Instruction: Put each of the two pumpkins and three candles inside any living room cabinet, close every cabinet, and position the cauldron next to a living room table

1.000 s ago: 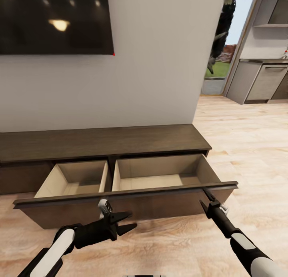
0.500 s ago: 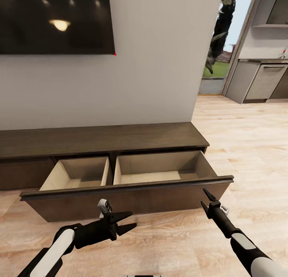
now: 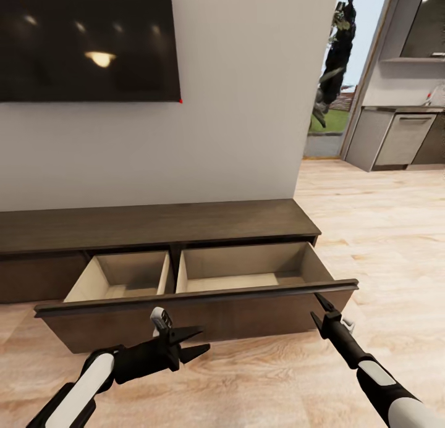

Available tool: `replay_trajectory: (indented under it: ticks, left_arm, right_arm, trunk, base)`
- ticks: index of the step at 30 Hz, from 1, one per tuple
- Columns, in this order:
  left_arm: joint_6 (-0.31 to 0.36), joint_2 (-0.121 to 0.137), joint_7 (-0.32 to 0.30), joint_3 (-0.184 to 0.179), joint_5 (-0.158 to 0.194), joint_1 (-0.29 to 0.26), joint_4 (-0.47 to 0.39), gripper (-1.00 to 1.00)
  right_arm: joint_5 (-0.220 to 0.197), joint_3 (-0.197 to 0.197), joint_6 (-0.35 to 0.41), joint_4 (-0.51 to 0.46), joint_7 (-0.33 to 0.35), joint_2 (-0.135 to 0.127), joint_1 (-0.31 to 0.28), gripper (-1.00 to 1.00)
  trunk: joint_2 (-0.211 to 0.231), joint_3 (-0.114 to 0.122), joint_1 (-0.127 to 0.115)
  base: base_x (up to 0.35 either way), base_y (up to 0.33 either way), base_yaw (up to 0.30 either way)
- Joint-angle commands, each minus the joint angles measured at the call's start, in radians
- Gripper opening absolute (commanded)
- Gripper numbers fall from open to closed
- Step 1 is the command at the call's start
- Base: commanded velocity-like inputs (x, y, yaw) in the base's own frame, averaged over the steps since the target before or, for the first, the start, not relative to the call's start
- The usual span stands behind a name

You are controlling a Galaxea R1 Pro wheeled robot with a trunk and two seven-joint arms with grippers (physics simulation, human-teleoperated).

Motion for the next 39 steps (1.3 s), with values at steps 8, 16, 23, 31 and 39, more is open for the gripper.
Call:
replay_trajectory:
  ticks: [8, 16, 23, 31, 39]
  left_arm:
    - [0.004, 0.003, 0.004, -0.008, -0.001, -0.001, 0.003, 1.0]
    - [0.005, 0.008, 0.005, -0.007, 0.0, -0.004, 0.002, 1.0]
    - [0.005, 0.008, 0.005, -0.007, 0.001, -0.004, 0.002, 1.0]
    - [0.005, 0.009, 0.005, -0.004, 0.002, -0.004, 0.002, 1.0]
    - [0.005, 0.003, 0.005, -0.005, 0.0, -0.004, 0.002, 1.0]
  right_arm:
    - [0.001, 0.007, 0.095, 0.186, 0.089, -0.148, 0.0, 1.0]
    - [0.015, 0.013, 0.082, 0.277, 0.128, -0.157, 0.0, 1.0]
    - [0.112, 0.013, 0.054, 0.302, 0.146, -0.155, 0.0, 1.0]
    - [0.121, 0.012, 0.055, 0.304, 0.181, -0.155, 0.0, 1.0]
    - [0.127, 0.013, 0.057, 0.304, 0.184, -0.155, 0.0, 1.0]
  trunk:
    - [0.002, 0.03, -0.004]
    - [0.003, 0.061, -0.007]
    - [0.005, 0.088, -0.011]
    - [0.008, 0.119, -0.014]
    - [0.064, 0.144, -0.045]
  base:
    - [0.0, 0.0, 0.0]
    - [-0.001, 0.0, 0.0]
    - [-0.247, 0.0, 0.0]
    - [-0.11, 0.0, 0.0]
    - [-0.002, 0.0, 0.0]
